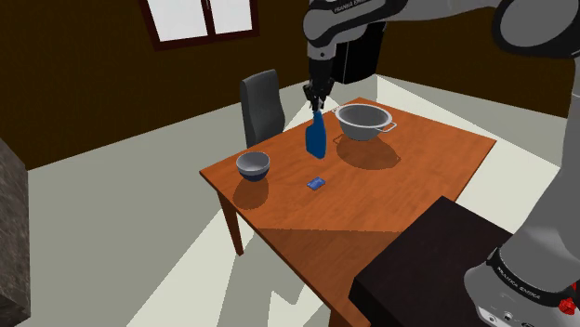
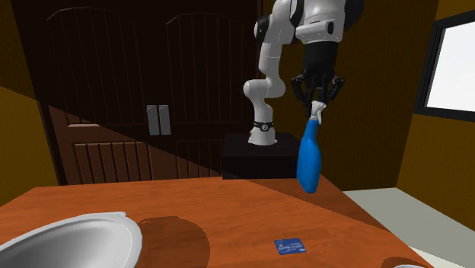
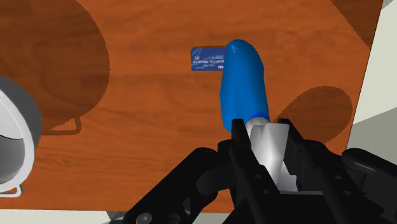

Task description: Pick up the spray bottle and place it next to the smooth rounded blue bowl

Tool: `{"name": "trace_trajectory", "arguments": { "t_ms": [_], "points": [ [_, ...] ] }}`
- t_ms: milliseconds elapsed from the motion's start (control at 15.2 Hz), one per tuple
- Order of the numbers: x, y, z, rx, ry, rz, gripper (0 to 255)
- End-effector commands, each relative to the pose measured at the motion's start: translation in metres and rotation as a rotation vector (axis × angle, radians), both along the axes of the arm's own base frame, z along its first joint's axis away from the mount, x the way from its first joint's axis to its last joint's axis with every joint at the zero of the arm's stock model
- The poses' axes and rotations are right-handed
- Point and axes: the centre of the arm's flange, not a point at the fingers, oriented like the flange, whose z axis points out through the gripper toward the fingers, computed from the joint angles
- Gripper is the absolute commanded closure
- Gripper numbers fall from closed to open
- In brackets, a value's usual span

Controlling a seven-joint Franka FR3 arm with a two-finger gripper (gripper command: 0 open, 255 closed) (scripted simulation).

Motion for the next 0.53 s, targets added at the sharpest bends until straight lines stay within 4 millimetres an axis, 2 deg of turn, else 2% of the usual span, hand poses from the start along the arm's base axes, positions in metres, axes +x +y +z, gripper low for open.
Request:
{"name": "trace_trajectory", "arguments": {
  "t_ms": [0, 462],
  "points": [
    [0.012, 0.024, -0.005, 0.0, -0.001, -0.001, 255],
    [0.05, 0.106, -0.028, 0.0, -0.001, -0.001, 255]
  ]
}}
